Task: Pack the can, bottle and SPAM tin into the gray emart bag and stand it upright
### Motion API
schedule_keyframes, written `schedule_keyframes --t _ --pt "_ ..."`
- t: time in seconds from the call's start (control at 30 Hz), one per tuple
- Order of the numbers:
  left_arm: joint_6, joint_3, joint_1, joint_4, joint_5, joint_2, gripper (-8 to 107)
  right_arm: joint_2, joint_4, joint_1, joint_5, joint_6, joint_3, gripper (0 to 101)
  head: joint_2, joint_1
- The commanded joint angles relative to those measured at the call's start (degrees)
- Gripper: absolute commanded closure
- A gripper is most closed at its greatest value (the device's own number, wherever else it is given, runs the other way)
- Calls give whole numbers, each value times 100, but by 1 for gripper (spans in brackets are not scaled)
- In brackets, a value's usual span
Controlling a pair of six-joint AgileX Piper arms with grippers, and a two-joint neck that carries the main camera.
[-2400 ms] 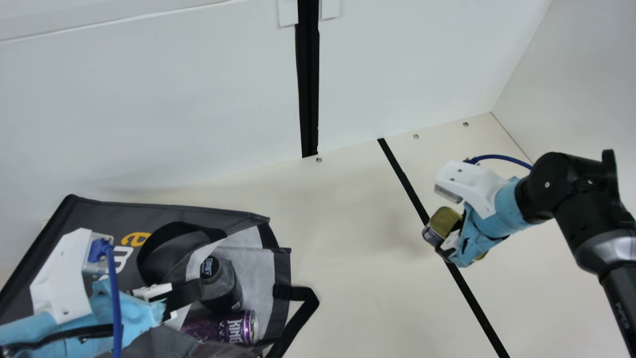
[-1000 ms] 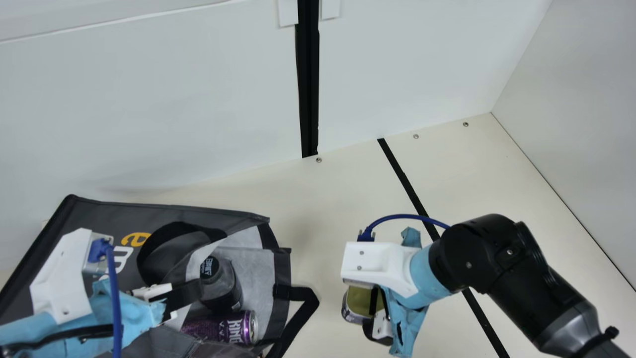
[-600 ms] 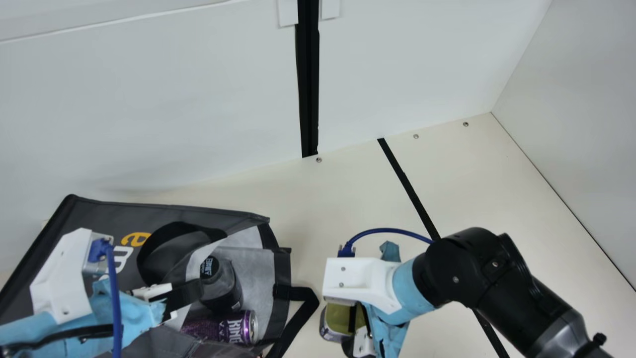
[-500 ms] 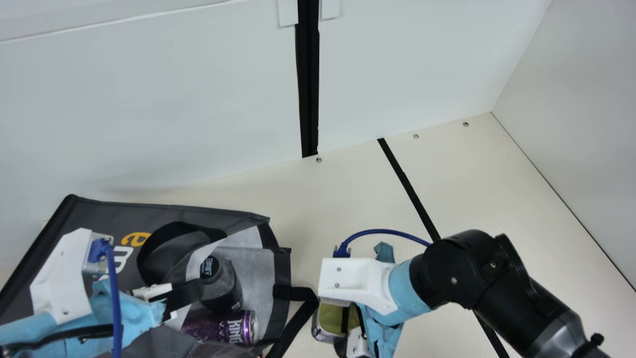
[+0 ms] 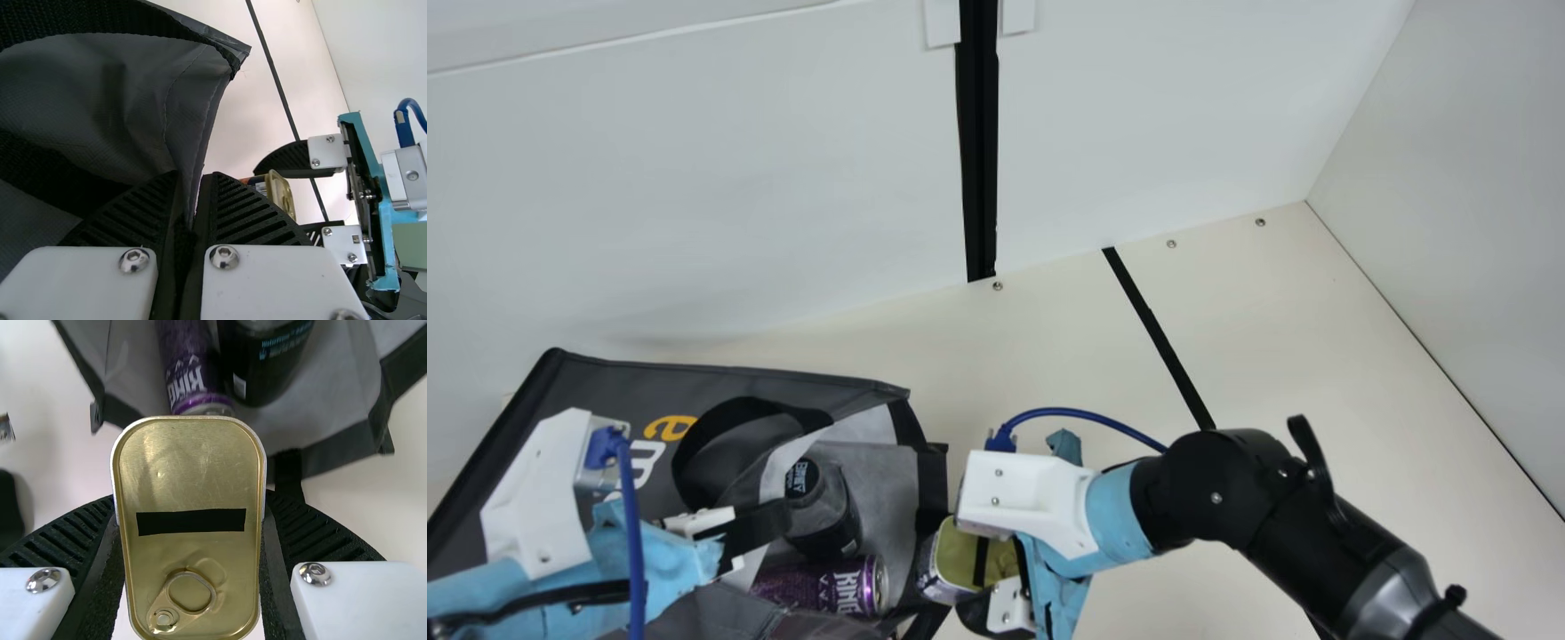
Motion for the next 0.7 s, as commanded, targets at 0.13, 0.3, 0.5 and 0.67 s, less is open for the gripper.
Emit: schedule_keyframes --t 0.13,0.3,0.5,0.67 --pt "0 0 0 0 0 0 107 322 473 155 -376 -309 -53 101 -5 -121" --pt "0 0 0 0 0 0 107 669 790 294 -669 -557 -143 101 -5 -121" --pt "0 0 0 0 0 0 107 1111 1188 453 -909 -810 -354 101 -5 -121" --pt "0 0 0 0 0 0 107 1474 1468 580 -1038 -984 -569 101 -5 -121"
